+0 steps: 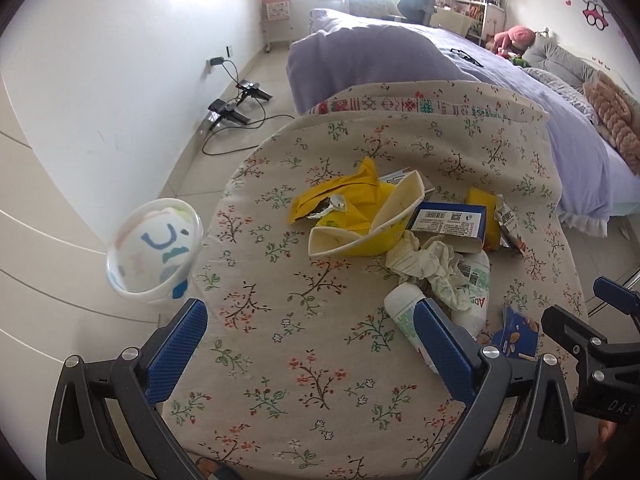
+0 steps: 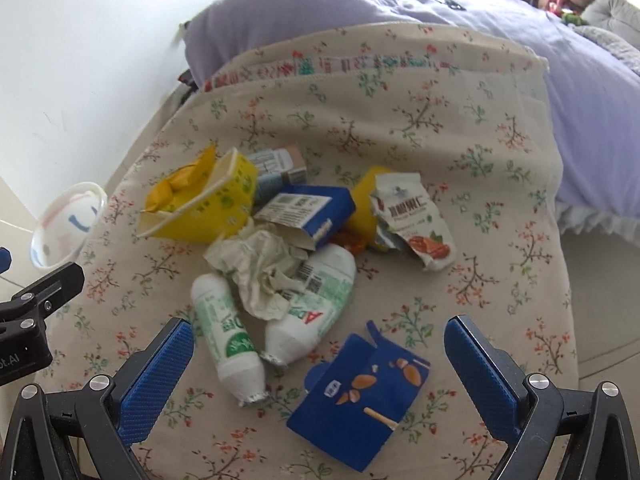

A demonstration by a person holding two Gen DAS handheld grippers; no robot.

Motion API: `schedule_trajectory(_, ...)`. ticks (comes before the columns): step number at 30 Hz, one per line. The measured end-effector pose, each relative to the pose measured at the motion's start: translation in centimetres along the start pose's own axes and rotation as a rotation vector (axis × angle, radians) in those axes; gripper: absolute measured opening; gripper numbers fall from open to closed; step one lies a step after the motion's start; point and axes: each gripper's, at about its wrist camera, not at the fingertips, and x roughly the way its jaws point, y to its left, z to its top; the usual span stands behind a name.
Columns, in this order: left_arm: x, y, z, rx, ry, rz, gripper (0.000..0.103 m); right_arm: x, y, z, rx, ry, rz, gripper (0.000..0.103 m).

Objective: Collect trash
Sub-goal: 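Move both grippers toward the trash pile on the bed cover, then grasp the white drink bottle with left gripper while right gripper grasps blue snack box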

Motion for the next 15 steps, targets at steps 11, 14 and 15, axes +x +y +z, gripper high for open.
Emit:
schedule_trajectory(11, 2.6, -0.7, -1.0, -0.015, 0.068, -0.075, 0.101, 3.7, -1.6, -1.4, 0.062, 0.172, -0.071, 0.103)
schedule_trajectory(14, 3.6, -0.9, -1.4, -0.042, 0.11, -0.122, 0.098, 5.6, -3.6, -2.2, 0.165, 0.247, -0.064, 0.099)
schedule_trajectory(15, 3.9, -1.0, -1.4, -0.049, 0.119, -0.137, 0.098, 6.0, -4.1, -2.4, 0.194, 0.262, -0.066, 0.097)
